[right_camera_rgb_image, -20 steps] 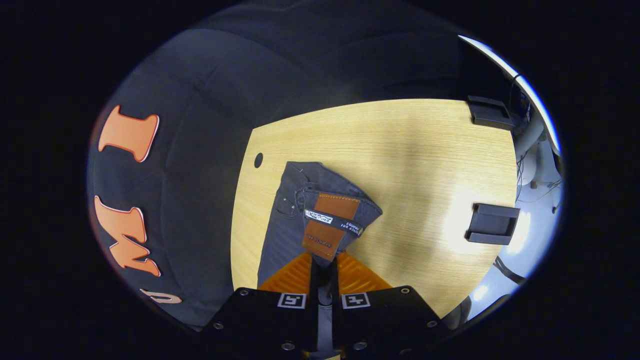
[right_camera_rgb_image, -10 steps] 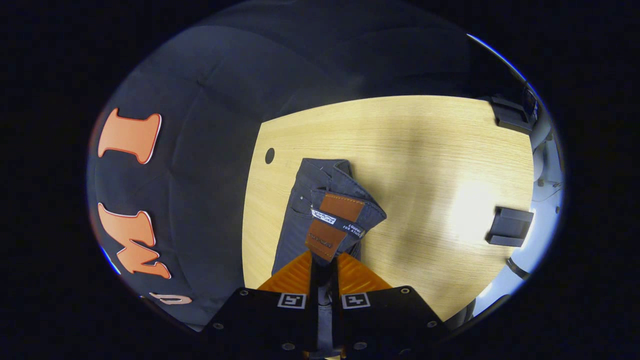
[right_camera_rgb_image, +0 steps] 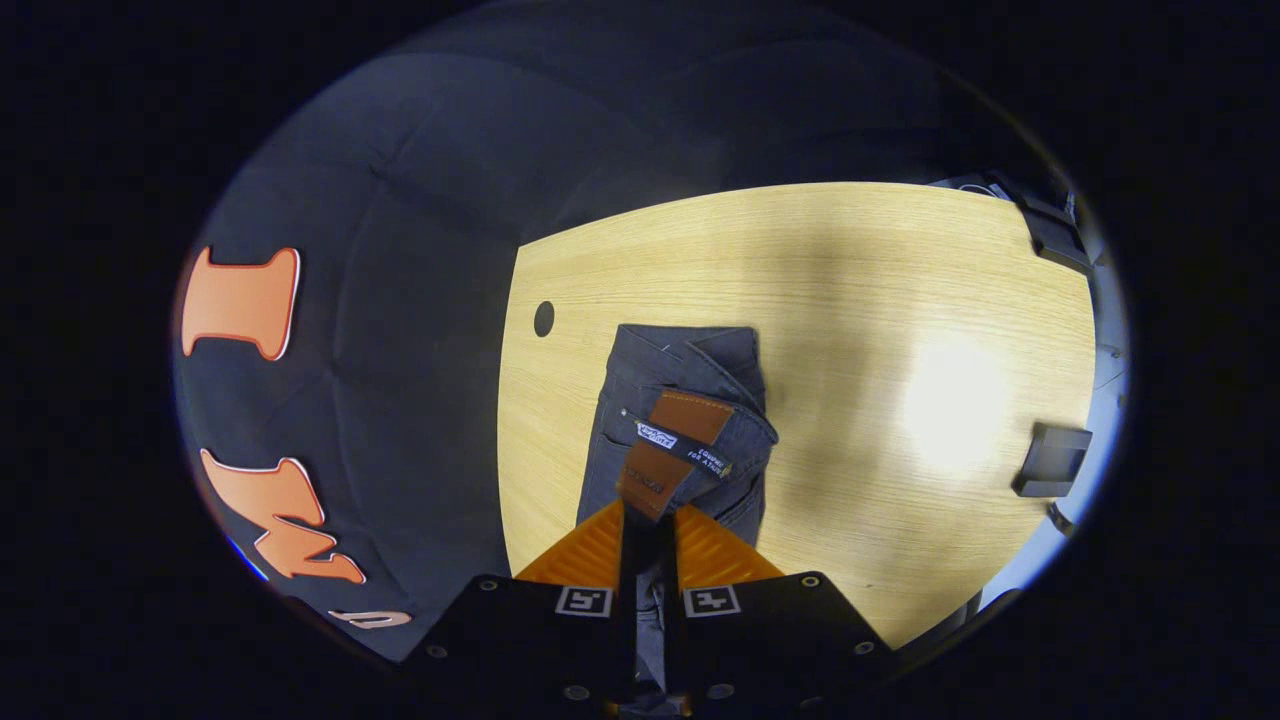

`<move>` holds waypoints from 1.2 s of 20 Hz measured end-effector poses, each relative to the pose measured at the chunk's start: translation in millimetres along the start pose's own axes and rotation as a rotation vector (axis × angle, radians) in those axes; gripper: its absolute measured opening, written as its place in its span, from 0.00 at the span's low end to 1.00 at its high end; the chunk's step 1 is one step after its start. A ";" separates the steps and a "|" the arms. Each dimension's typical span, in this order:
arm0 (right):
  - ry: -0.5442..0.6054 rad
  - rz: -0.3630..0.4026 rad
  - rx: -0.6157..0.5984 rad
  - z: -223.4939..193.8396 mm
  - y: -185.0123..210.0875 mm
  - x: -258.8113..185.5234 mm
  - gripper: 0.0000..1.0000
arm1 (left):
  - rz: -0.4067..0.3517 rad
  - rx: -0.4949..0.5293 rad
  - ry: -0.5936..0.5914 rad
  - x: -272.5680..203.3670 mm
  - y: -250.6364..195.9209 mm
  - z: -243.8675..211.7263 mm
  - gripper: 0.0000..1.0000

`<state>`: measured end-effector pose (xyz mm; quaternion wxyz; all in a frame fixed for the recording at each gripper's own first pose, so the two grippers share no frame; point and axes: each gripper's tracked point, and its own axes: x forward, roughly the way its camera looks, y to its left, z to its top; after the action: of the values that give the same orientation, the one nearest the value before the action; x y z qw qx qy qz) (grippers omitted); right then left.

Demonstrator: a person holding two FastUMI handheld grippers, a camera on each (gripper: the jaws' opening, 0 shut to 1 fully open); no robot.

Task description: Grasp the waist and the cuffs of the jeans and fold them to make the two legs overlap; first hold the waist and fold one-third of the jeans toward the cuffs, then hold the cuffs and fold the remaining one-third in the same direction to finish folding.

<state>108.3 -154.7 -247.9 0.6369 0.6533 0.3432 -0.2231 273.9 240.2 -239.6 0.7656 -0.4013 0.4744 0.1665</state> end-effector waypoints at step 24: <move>0.094 -0.155 0.082 23.3 40.4 99.1 0.12 | 0.109 0.222 0.049 50.9 -61.8 41.7 0.07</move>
<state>207.2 -159.5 -294.8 0.5738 0.6599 0.4128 -0.2549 363.2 227.5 -245.7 0.7832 -0.2918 0.5297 0.1446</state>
